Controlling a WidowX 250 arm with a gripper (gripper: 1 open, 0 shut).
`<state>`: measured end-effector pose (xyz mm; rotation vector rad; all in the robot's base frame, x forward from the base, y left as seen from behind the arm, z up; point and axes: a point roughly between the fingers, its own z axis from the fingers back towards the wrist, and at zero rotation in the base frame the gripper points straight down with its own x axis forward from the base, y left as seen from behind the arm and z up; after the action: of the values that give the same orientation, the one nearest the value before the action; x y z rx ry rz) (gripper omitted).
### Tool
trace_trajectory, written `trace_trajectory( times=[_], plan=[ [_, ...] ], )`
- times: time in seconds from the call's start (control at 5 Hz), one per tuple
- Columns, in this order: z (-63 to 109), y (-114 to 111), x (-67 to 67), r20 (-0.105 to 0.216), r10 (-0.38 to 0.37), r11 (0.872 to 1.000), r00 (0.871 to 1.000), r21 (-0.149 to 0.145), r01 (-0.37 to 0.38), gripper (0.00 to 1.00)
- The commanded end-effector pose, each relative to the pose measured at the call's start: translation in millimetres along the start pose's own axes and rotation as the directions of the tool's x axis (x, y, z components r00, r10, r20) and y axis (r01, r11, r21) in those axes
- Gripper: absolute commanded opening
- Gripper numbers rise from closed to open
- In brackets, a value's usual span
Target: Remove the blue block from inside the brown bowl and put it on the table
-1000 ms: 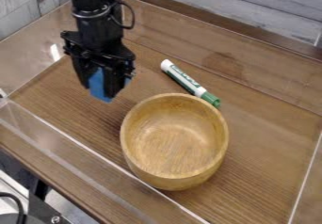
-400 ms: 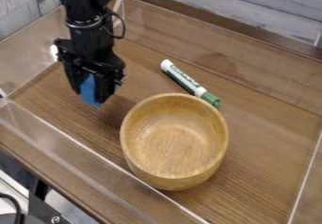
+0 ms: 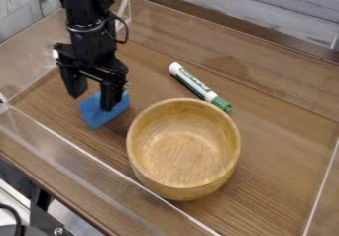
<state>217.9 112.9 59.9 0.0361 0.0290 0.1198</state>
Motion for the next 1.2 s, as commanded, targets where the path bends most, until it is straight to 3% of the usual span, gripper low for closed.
trace_trajectory(
  times=[0.0, 1.0],
  plan=[
    [14.8, 7.4, 9.0, 0.058, 0.007, 1.000, 0.998, 0.015, -0.007, 1.00],
    [11.4, 13.1, 11.5, 0.061, 0.037, 0.999, 0.997, -0.011, -0.036, 1.00]
  ],
)
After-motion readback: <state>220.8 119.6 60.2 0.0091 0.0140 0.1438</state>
